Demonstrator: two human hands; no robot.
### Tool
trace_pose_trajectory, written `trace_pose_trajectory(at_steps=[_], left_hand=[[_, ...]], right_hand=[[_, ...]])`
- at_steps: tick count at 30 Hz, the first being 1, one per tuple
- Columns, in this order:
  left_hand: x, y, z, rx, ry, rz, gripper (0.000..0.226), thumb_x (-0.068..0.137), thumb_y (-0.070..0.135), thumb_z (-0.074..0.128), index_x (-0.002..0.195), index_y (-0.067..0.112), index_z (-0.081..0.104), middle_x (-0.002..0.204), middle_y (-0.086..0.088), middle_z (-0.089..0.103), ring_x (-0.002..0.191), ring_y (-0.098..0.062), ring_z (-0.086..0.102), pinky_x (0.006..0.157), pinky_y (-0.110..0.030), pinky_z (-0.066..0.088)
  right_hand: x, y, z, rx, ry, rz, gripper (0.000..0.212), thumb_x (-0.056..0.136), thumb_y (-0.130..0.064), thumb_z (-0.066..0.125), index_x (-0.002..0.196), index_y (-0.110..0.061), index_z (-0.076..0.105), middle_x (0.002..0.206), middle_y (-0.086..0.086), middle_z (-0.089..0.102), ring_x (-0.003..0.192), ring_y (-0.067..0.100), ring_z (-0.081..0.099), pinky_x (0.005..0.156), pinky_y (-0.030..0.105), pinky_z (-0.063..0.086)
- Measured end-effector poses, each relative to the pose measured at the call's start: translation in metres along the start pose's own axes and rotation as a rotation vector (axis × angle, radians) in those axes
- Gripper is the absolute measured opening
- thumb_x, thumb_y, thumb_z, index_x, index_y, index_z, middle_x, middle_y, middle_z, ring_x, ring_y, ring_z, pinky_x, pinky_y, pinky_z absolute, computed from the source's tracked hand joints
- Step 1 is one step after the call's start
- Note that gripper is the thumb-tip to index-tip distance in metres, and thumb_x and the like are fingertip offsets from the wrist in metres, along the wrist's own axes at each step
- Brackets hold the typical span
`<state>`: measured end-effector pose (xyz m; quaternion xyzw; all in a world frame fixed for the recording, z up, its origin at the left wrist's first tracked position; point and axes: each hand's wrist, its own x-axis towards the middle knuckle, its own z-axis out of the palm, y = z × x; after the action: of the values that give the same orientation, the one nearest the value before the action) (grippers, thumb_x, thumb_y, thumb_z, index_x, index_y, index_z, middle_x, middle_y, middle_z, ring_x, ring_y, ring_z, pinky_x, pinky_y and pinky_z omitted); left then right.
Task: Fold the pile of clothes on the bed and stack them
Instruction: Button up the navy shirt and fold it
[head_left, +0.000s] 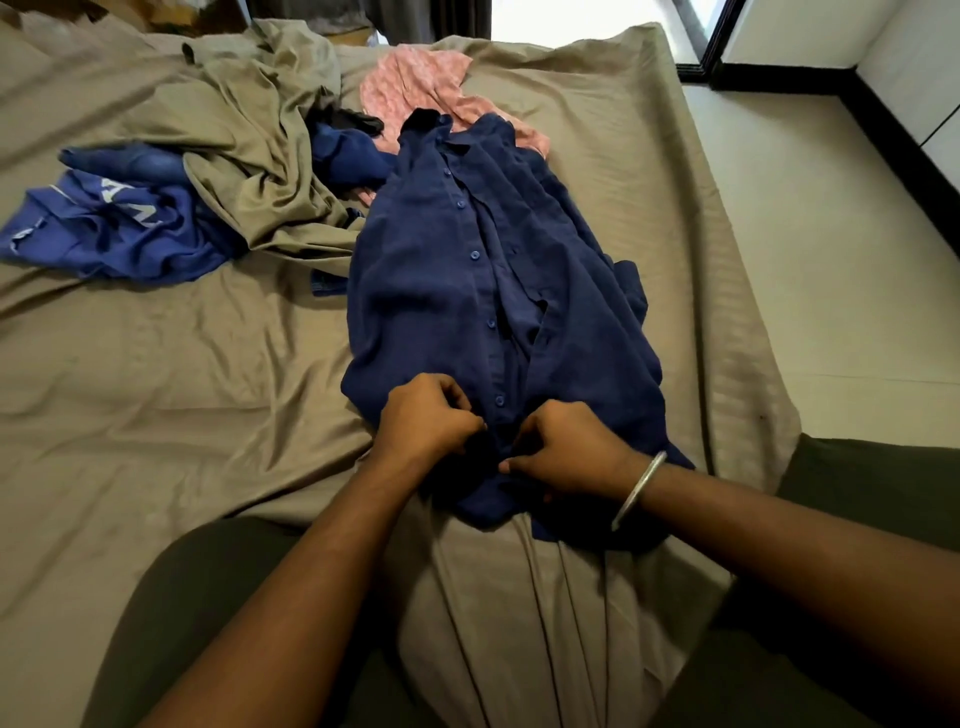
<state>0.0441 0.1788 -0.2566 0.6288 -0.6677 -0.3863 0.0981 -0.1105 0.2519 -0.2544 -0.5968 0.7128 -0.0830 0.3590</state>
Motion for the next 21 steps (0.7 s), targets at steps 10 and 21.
trace_pose_trajectory(at_steps=[10,21], left_hand=[[0.0,-0.001,0.02,-0.053,0.052,0.08,0.023,0.08,0.045,0.074,0.079,0.022,0.074,0.07,0.006,0.072,0.069,-0.013,0.07,0.072,-0.037,0.06],[-0.001,-0.001,0.019,-0.348,0.04,-0.004,0.026,0.072,0.039,0.085,0.068,0.019,0.07,0.056,0.007,0.065,0.056,-0.009,0.063,0.058,-0.027,0.051]], right_hand=[[-0.001,-0.003,0.02,0.152,0.001,0.113,0.027,0.071,-0.024,0.082,0.068,-0.02,0.055,0.068,-0.003,0.062,0.066,0.013,0.06,0.07,0.036,0.055],[-0.003,-0.003,-0.025,0.214,0.105,0.096,0.006,0.082,-0.02,0.068,0.078,-0.017,0.071,0.072,0.003,0.073,0.068,0.019,0.07,0.075,0.039,0.061]])
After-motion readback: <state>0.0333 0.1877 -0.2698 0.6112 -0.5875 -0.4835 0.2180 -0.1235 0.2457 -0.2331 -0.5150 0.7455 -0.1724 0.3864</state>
